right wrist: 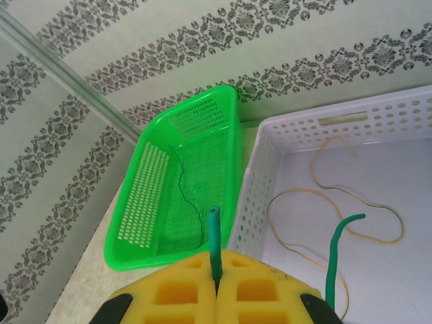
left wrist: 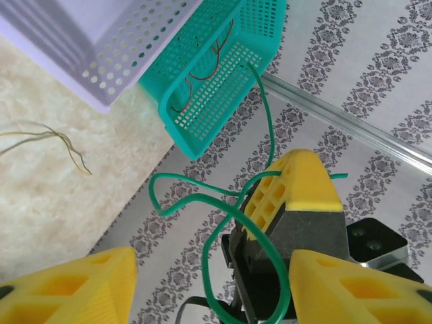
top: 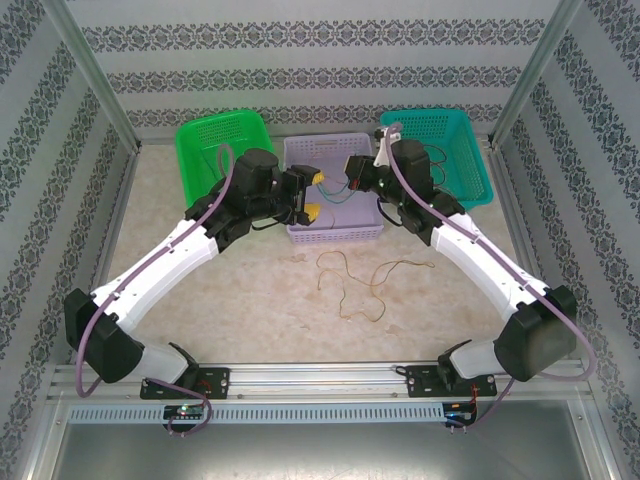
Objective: Untangle the cables
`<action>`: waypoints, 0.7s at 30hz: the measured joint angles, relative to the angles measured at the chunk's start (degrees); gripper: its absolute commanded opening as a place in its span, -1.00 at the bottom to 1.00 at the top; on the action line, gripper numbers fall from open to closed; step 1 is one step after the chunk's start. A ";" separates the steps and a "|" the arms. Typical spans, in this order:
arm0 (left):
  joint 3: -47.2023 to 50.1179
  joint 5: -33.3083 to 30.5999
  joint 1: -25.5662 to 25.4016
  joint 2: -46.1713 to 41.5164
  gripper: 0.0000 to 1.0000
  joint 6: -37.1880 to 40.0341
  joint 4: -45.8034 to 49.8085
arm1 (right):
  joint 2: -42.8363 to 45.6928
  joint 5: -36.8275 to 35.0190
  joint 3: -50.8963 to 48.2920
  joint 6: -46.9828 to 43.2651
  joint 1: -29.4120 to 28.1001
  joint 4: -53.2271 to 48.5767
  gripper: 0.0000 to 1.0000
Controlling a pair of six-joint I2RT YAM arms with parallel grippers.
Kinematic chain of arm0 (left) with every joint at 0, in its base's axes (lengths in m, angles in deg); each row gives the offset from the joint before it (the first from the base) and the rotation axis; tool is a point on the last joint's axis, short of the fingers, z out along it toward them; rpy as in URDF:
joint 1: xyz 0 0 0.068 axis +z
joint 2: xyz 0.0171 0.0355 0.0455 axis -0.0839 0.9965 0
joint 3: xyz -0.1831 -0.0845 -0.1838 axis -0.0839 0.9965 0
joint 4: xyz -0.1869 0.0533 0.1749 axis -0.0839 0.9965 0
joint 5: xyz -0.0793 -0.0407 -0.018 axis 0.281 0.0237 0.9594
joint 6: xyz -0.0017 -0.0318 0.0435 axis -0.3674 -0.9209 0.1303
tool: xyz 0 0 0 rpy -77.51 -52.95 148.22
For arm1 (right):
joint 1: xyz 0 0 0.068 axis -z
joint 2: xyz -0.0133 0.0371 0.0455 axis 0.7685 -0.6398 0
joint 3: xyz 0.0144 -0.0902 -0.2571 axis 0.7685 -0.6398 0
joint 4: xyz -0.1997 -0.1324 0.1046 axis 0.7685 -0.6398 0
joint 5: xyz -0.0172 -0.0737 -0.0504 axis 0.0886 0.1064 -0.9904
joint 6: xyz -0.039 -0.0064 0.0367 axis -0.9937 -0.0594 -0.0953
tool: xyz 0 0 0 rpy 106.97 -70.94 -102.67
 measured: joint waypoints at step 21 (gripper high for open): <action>1.14 0.35 2.43 -0.63 -1.00 0.28 2.43 | 4.79 -1.86 -2.51 -1.46 -2.16 -2.14 -1.00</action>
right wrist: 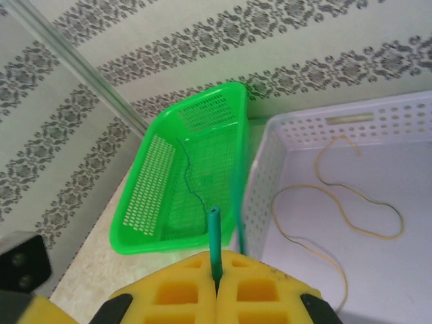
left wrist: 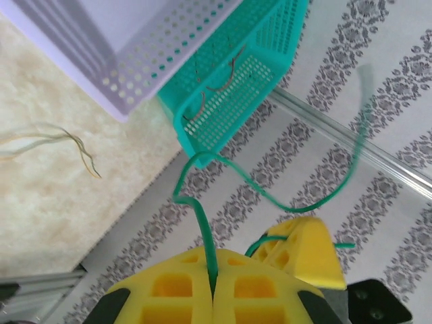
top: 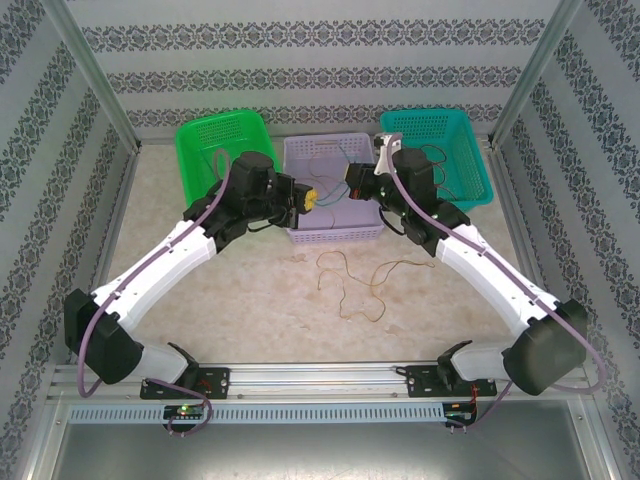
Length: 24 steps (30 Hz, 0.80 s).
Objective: Untangle the cables
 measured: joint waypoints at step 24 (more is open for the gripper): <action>10.54 -15.58 -2.38 -5.14 -1.00 33.88 -19.63 | 3.28 7.89 -11.98 68.19 -6.40 -9.90 -1.00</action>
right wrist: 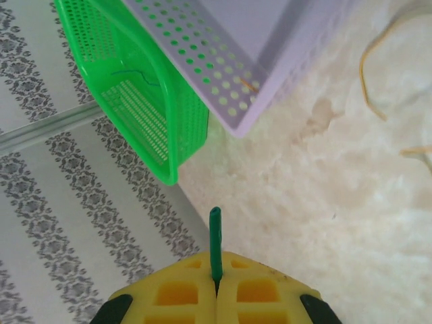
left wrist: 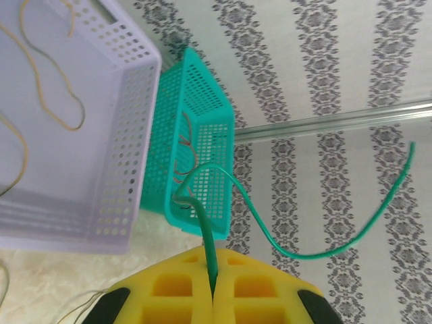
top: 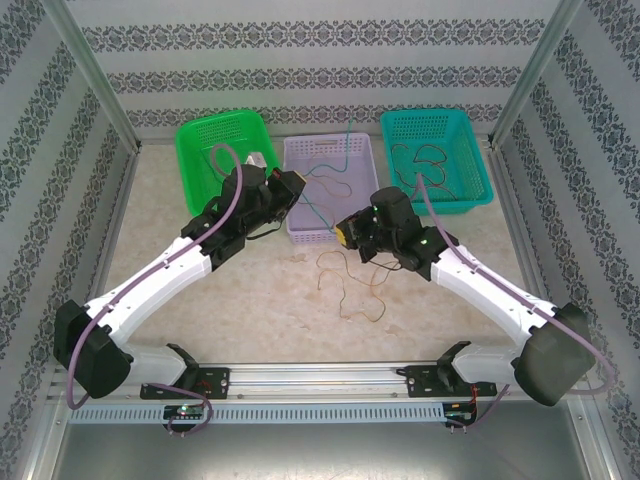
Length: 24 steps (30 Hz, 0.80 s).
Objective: Untangle the cables
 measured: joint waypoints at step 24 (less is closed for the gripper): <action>-4.50 14.49 10.10 -2.21 -1.00 9.99 -5.09 | 9.22 -9.88 5.73 -37.92 7.39 -7.67 0.31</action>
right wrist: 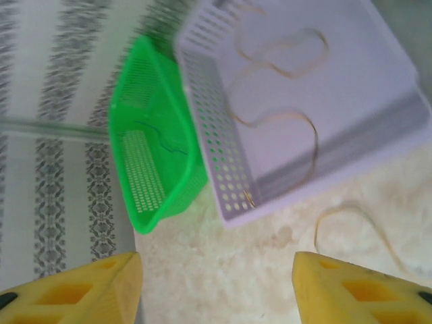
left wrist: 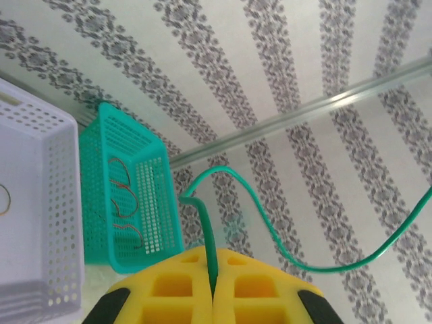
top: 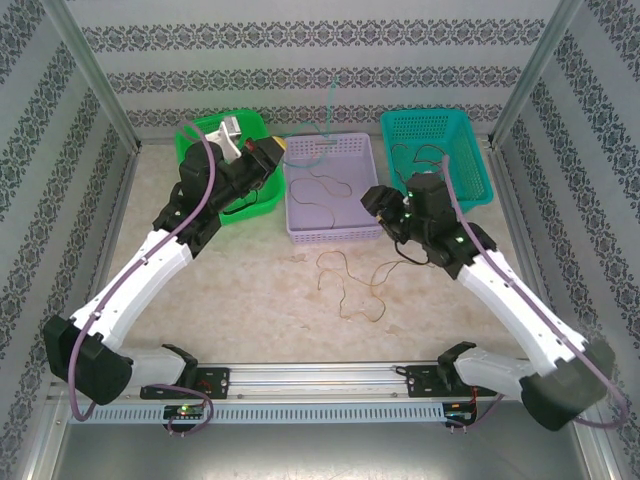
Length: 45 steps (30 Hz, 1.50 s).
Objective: Untangle the cables
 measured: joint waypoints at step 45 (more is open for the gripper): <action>-13.33 18.32 -15.41 16.17 -1.00 23.04 23.98 | -39.32 18.23 51.41 -35.30 10.10 -3.61 -1.00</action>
